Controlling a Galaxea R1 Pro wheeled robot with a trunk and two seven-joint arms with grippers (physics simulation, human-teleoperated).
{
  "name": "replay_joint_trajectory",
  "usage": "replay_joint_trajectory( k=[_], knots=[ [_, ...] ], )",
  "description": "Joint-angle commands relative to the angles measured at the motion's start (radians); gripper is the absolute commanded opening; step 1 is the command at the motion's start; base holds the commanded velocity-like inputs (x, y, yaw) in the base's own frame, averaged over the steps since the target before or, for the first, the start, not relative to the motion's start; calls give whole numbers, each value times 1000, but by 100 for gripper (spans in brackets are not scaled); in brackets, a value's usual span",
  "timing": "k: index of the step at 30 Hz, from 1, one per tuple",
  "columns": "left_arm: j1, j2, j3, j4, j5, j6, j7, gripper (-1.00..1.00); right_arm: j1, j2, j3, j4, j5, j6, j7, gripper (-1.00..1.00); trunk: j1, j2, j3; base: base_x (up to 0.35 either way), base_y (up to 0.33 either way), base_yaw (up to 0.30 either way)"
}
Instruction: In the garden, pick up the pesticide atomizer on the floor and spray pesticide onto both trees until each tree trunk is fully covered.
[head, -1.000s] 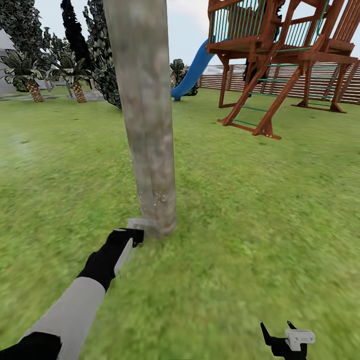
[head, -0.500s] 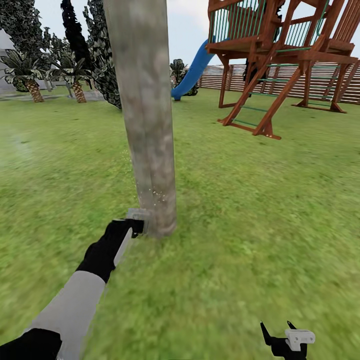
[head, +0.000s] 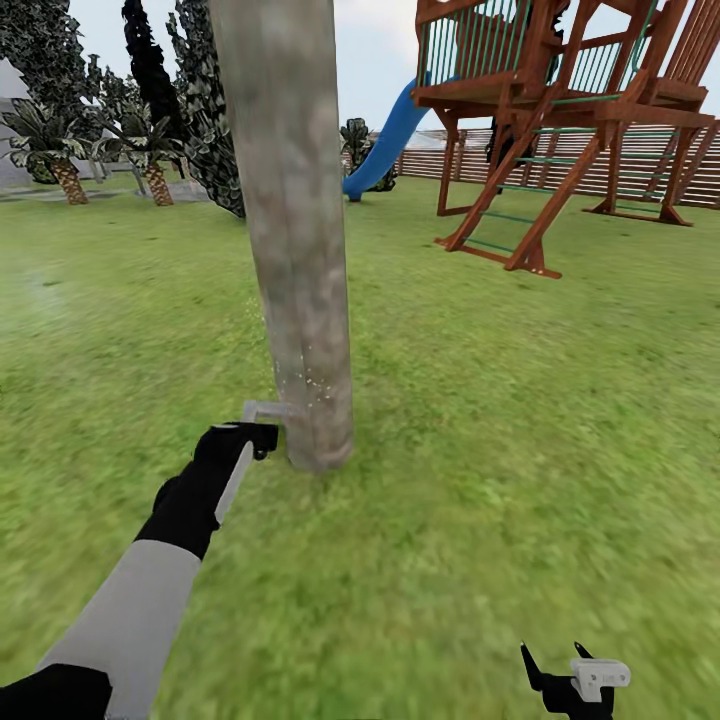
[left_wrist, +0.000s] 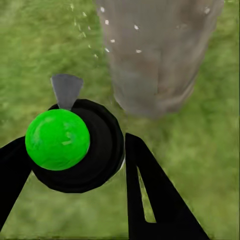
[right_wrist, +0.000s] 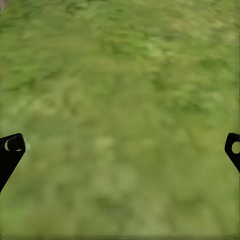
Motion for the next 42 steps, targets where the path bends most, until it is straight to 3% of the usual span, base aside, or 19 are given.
replay_joint_trajectory(
  k=[1, 4, 7, 9, 12, 15, 16, 18, 20, 21, 23, 26, 29, 31, 34, 36, 38, 42],
  knots=[
    [0, 6, 8, -6, 11, 1, -1, -100, 0, 0, 0, 0, 0, 0, 0, 100, 0, 0, 0, 0, 0, 0],
    [3, -12, 8, -42, 15, 6, -1, -100, 0, 0, 0, 0, 0, 0, 0, 100, 0, 0, 0, 0, 0, 0],
    [-5, -76, -8, -58, 13, 68, 0, -100, 0, 0, 0, 0, 0, 0, 0, 100, 0, 0, 0, 0, 0, 0],
    [-26, -98, -11, -82, 15, 101, -3, -100, 0, 0, 0, 0, 0, 0, 0, 100, 0, 0, 0, 0, 0, 0],
    [-29, -81, -14, -122, 9, 158, -5, -100, 0, 0, 0, 0, 1, 0, 0, 100, 0, 0, 0, 0, 0, 0],
    [-26, 0, -8, -152, 15, 167, -7, -100, 0, 0, 0, 0, 1, 0, 0, 100, 0, 0, 0, 0, 0, 0],
    [-19, 10, -11, -159, 18, 168, -8, -100, 0, 0, 0, 0, 1, 0, 0, 100, 0, 0, 0, 0, 0, 0],
    [-18, -12, -25, -161, 19, 168, -8, -100, 0, 0, 0, 0, 1, 0, 0, 100, 0, 0, 0, 0, 0, 0],
    [-27, -71, -51, -160, 19, 168, -8, -100, 0, 0, 0, 0, 1, 0, 0, 100, 0, 0, 0, 0, 0, 0],
    [-28, -87, -54, -161, 18, 170, -8, -100, 0, 0, 0, 0, 1, 0, 0, 100, 0, 0, 0, 0, 0, 0],
    [-30, -102, -67, -163, 18, 197, -8, -100, 0, 0, 0, 0, 1, 0, 0, 100, 0, 0, 0, 0, 0, 0],
    [-29, -86, -61, -223, 15, 227, -8, -100, 0, 0, 0, 0, 1, 0, 0, 100, 0, 0, 0, 0, 0, 0],
    [-28, -16, -17, -237, 19, 231, -10, -100, 0, 0, 0, 0, 1, 0, 0, 100, 0, 0, 0, 0, 0, 0],
    [-28, -24, -22, -240, 20, 231, -11, -100, 0, 0, 0, 0, 1, 0, 0, 100, 0, 0, 0, 0, 0, 0],
    [-33, -84, -76, -242, 19, 230, -10, -100, 0, 0, 0, 0, 1, 0, 0, 100, 0, 0, 0, 0, 0, 0],
    [-56, -102, -88, -242, 20, 238, -10, -100, 0, 0, 0, 0, 1, 0, 0, 100, 0, 0, 0, 0, 0, 0],
    [-58, -95, -85, -242, 18, 240, -10, -100, 0, 0, 0, 0, 1, 0, 0, 100, 0, 0, 0, 0, 0, 0],
    [-65, -39, -27, -262, 18, 241, -11, -100, 0, 0, 0, 0, 1, 0, 0, 100, 0, 0, 0, 0, 0, 0]
  ],
)
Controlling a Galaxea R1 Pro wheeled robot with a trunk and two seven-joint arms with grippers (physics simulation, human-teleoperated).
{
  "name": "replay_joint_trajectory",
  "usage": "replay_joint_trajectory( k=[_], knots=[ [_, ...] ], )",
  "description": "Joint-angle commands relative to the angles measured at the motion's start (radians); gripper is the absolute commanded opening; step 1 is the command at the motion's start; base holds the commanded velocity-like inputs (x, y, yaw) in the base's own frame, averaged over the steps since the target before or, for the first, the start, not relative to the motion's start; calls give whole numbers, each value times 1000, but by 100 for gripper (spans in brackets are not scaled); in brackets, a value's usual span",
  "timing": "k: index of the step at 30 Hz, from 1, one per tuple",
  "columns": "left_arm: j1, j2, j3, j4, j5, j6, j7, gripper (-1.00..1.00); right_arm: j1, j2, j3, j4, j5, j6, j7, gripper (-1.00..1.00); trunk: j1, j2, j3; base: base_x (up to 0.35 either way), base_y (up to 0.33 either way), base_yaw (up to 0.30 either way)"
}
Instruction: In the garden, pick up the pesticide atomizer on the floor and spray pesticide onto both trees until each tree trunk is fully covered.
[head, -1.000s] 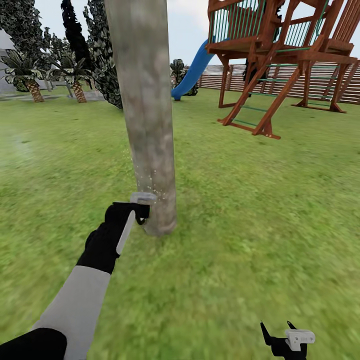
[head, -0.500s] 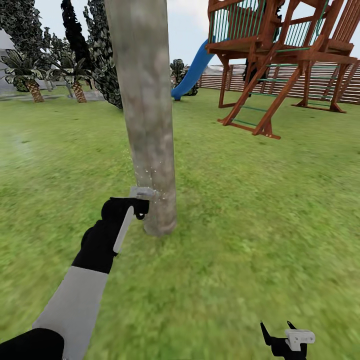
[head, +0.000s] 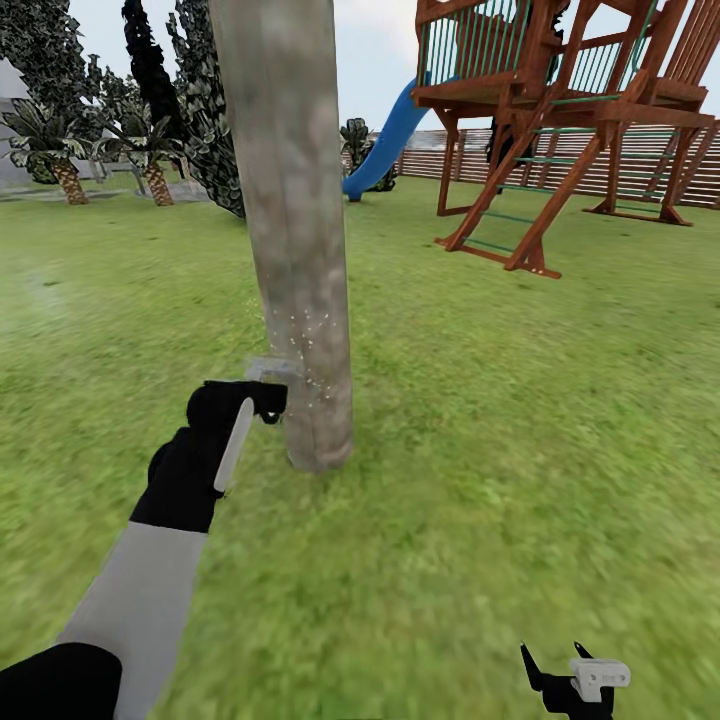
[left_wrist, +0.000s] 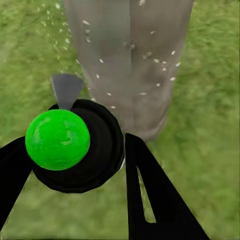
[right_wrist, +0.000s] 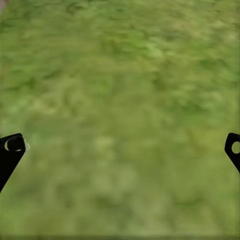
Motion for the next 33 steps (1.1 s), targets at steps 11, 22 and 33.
replay_joint_trajectory(
  k=[11, 22, 33],
  knots=[
    [13, -48, -68, 0, 9, -3, 4, -100, 0, 0, 0, 0, 0, 1, 0, 100, 0, 0, 0, 0, 0, 0],
    [74, -68, -171, 116, 11, -16, 0, -100, 0, 0, 0, 0, 0, 2, 0, 100, 0, 0, 0, 0, 0, 0],
    [69, -72, -167, 120, 27, -18, 4, -100, 0, 0, 0, 0, 0, 2, 0, 100, 0, 0, 0, 0, 0, 0]
  ],
)
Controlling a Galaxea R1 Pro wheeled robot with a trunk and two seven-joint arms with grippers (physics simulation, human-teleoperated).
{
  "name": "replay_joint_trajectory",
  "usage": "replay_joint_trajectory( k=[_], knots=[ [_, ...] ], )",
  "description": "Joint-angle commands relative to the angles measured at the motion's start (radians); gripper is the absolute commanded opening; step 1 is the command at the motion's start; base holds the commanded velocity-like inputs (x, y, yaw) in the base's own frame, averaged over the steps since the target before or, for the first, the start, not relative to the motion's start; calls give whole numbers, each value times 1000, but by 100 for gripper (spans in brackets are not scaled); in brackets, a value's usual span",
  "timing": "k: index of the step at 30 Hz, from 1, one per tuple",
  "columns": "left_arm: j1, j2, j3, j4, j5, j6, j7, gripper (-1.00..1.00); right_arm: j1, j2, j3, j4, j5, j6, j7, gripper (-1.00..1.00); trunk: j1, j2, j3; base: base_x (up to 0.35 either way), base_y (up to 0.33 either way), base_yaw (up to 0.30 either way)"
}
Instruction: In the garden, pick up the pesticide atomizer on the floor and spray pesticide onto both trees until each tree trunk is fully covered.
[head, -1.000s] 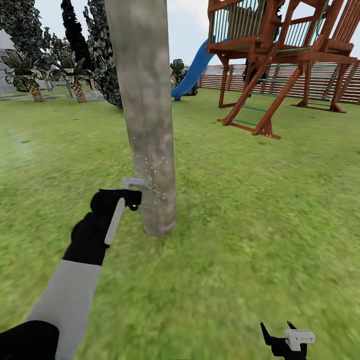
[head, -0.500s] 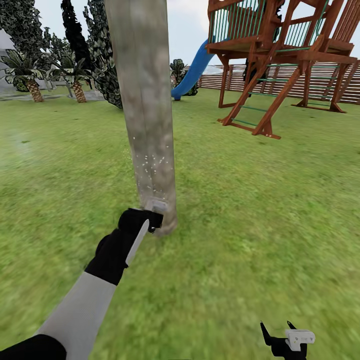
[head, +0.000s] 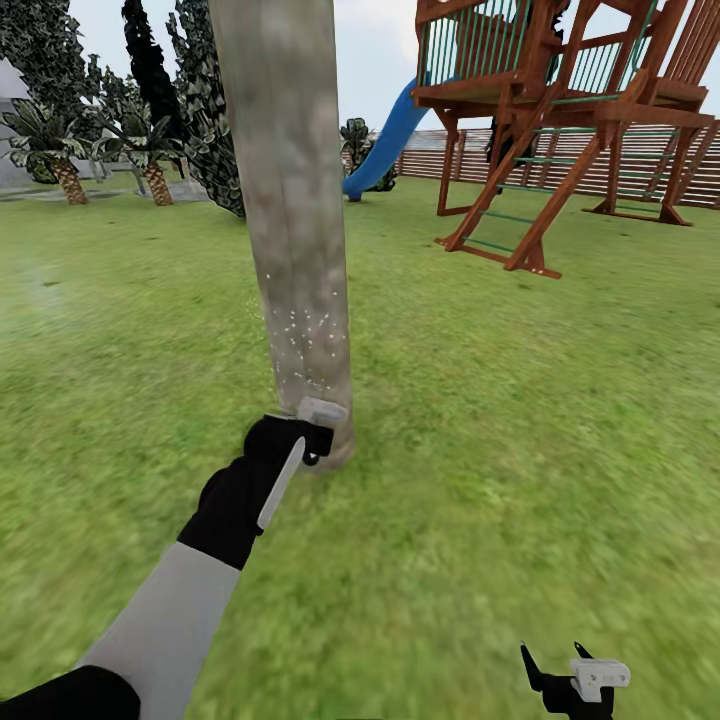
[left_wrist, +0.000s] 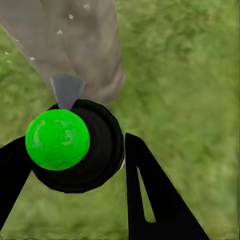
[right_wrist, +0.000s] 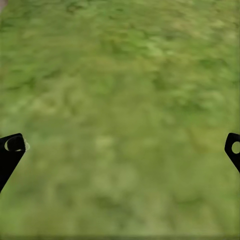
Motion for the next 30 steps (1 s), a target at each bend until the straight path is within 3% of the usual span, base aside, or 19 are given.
replay_joint_trajectory(
  k=[1, 3, 6, 8, 9, 14, 16, 18, 20, 22, 30],
  knots=[
    [22, 2, 0, 13, -4, -6, 0, -100, 0, 0, 0, 0, 0, 0, 0, 100, 0, 0, 0, 0, 0, 0],
    [37, 5, 1, 62, -5, -33, 0, -100, 0, 0, 0, 0, 0, 0, 0, 100, 0, 0, 0, 0, 0, 0],
    [41, 7, 3, 221, -10, -173, 0, -100, 0, 0, 0, 0, 0, 0, 0, 100, 0, 0, 0, 0, 0, 0],
    [41, 7, 6, 275, -10, -221, 2, -100, 0, 0, 0, 0, 0, 0, 0, 100, 0, 0, 0, 0, 0, 0],
    [41, 6, 5, 296, -15, -252, 11, -100, 0, 0, 0, 0, 0, 0, 0, 100, 0, 0, 0, 0, 0, 0],
    [41, 6, 9, 308, -13, -279, 34, -100, 0, 0, 0, 0, 0, 0, 0, 100, 0, 0, 0, 0, 0, 0],
    [41, 6, 11, 346, -9, -353, 72, -100, 0, 0, 1, 0, 0, 0, 0, 100, 0, 0, 0, 0, 0, 0],
    [41, 4, 12, 444, 7, -436, 131, -100, 0, 0, 1, 1, 0, 0, 0, 100, 0, 0, 0, 0, 0, 0],
    [42, 9, 26, 589, 81, -620, 154, -100, 0, 1, 1, 1, 1, 0, 0, 100, 0, 0, 0, 0, 0, 0],
    [42, 13, 38, 674, 115, -707, 157, -100, 0, 1, 1, 1, 1, 0, 0, 100, 0, 0, 0, 0, 0, 0],
    [46, 15, 38, 701, 120, -728, 157, -100, 0, 2, 1, 4, 0, -1, 0, 100, 0, 0, 0, 62, -178, 0]
  ],
)
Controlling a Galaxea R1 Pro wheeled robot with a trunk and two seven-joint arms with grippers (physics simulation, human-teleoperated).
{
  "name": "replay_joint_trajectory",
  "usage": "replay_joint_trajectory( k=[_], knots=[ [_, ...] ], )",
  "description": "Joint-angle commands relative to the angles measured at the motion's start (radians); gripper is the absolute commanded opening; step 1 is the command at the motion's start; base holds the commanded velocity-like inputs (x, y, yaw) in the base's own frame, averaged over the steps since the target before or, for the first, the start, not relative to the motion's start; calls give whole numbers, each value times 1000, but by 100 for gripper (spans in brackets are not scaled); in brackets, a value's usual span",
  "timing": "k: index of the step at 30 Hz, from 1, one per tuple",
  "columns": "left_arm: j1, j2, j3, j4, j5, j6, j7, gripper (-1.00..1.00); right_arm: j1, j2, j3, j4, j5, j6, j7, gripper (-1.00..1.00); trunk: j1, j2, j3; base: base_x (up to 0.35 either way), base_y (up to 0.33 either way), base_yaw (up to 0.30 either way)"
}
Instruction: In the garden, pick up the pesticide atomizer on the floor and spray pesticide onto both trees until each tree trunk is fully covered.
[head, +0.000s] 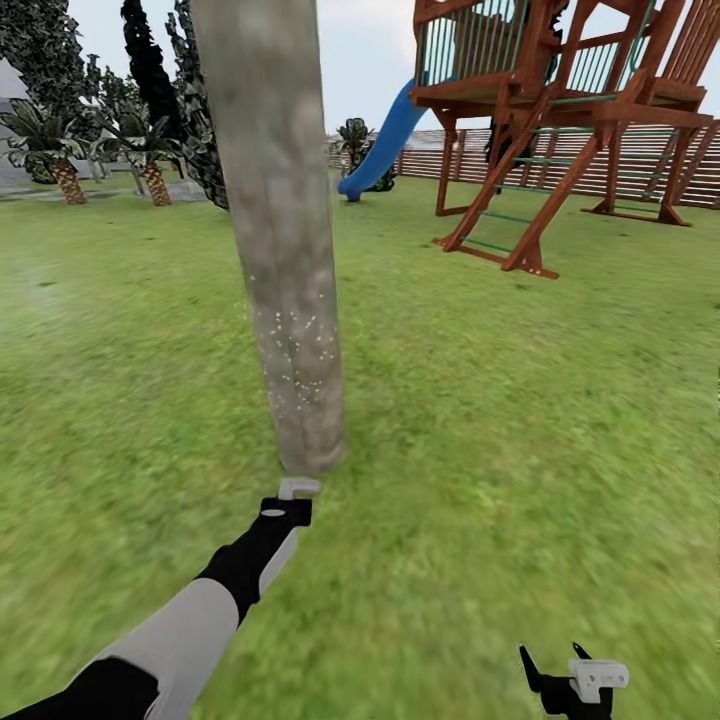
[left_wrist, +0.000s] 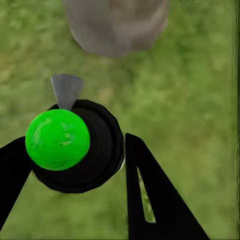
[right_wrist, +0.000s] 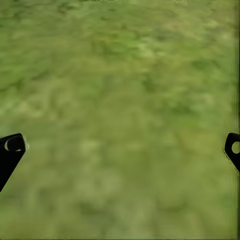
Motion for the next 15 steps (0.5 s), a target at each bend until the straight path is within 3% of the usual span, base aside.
replay_joint_trajectory(
  k=[1, 10, 15],
  knots=[
    [9, 0, 0, -1, -2, 0, 0, -100, 0, 0, 0, 12, 0, 0, 0, 100, 0, 0, 0, 147, -265, 0],
    [22, 0, 1, -2, -5, 0, 82, -100, 0, 0, -1, 36, -2, -1, 0, 100, 0, 0, 0, 201, -225, 9],
    [22, -1, -1, -2, -5, 0, 83, -100, 0, 0, -2, 37, -2, -1, 0, 100, 0, 0, 0, 223, -206, 206]
  ],
)
